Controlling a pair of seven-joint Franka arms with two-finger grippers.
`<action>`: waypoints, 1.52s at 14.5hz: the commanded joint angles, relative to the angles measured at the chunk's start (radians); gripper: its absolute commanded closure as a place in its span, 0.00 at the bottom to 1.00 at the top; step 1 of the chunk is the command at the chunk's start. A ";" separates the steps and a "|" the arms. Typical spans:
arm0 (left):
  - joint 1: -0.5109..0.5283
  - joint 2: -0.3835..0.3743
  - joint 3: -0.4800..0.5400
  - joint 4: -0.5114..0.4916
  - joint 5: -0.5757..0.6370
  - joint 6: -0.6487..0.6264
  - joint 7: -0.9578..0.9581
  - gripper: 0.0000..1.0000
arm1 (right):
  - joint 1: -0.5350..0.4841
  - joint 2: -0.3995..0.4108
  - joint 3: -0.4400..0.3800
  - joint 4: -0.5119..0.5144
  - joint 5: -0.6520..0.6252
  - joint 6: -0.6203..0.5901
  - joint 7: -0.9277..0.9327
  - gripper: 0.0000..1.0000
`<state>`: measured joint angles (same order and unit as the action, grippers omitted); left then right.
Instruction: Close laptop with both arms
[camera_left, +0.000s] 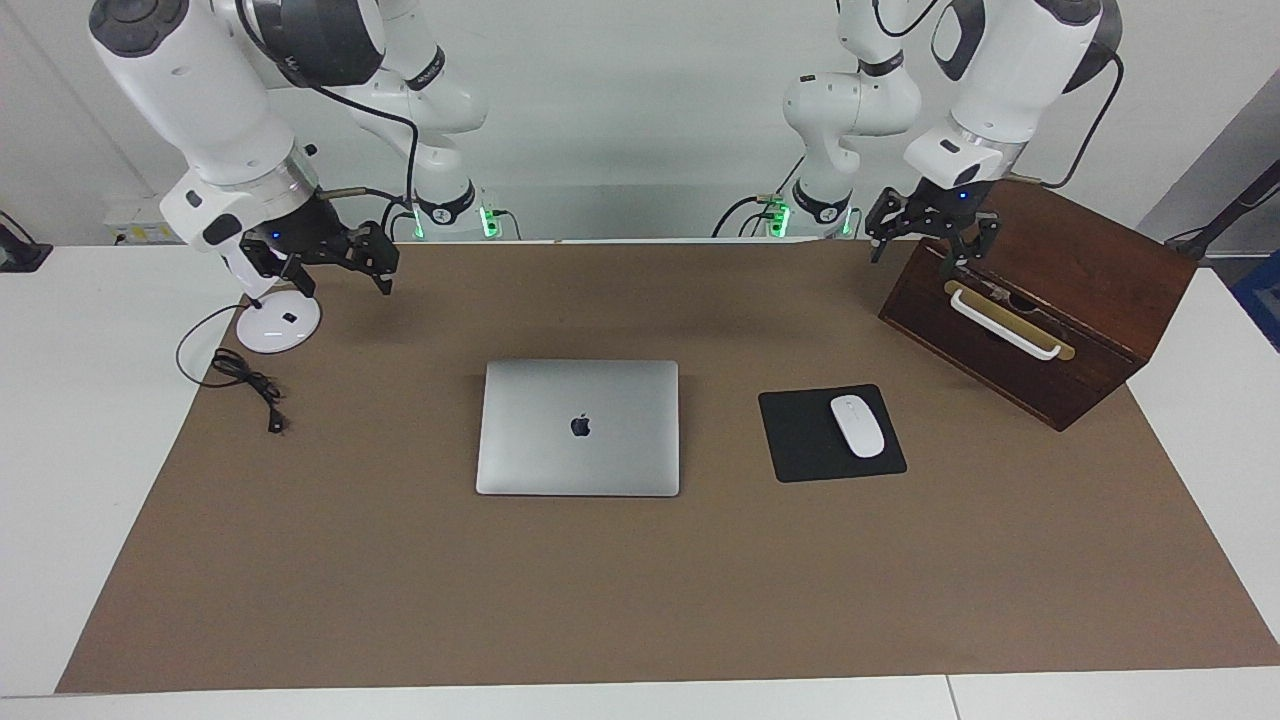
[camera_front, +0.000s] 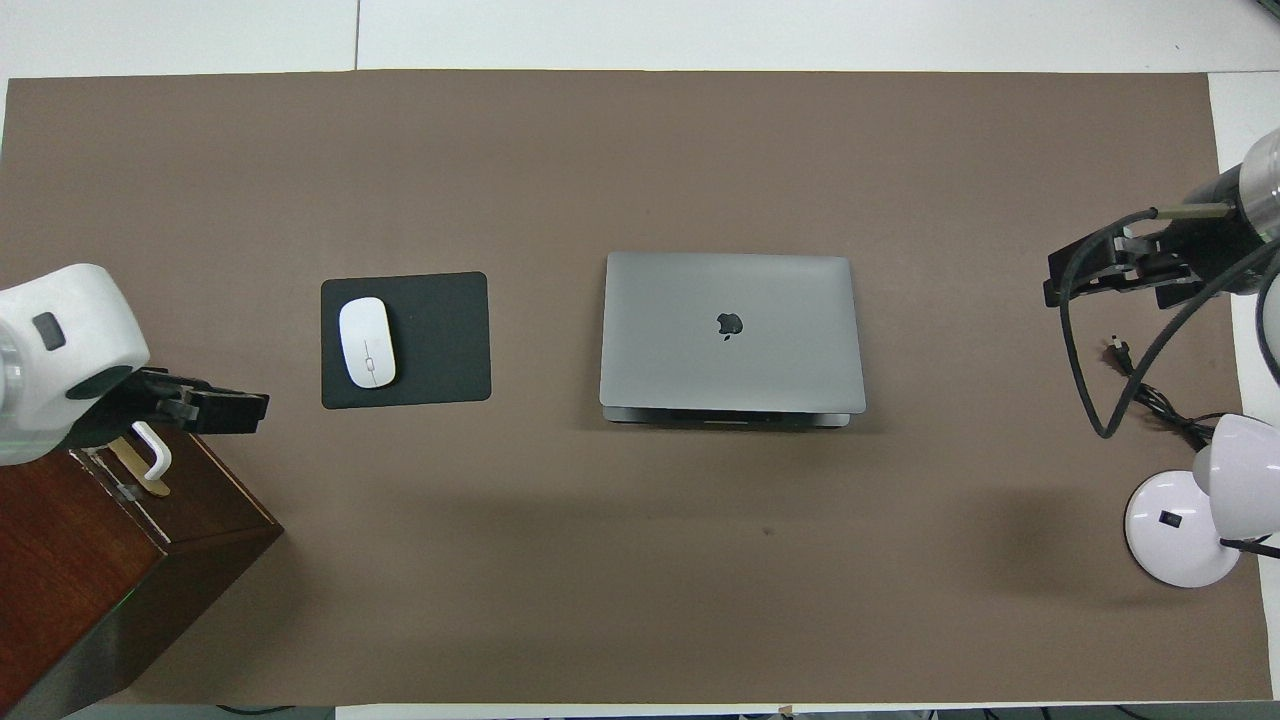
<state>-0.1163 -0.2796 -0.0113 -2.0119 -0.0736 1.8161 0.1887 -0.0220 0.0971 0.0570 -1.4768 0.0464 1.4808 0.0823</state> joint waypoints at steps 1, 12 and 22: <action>0.052 0.002 -0.007 0.036 -0.003 -0.029 0.002 0.00 | -0.010 -0.013 -0.003 -0.010 -0.010 0.029 0.014 0.00; 0.107 0.146 -0.009 0.344 0.046 -0.258 -0.063 0.00 | -0.010 -0.005 -0.019 -0.010 -0.013 0.056 0.004 0.00; 0.125 0.148 -0.009 0.344 0.043 -0.271 -0.077 0.00 | -0.010 -0.007 -0.013 -0.013 -0.016 0.064 -0.012 0.00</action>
<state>-0.0156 -0.1466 -0.0113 -1.6988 -0.0463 1.5758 0.1229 -0.0217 0.0976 0.0324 -1.4775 0.0464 1.5288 0.0821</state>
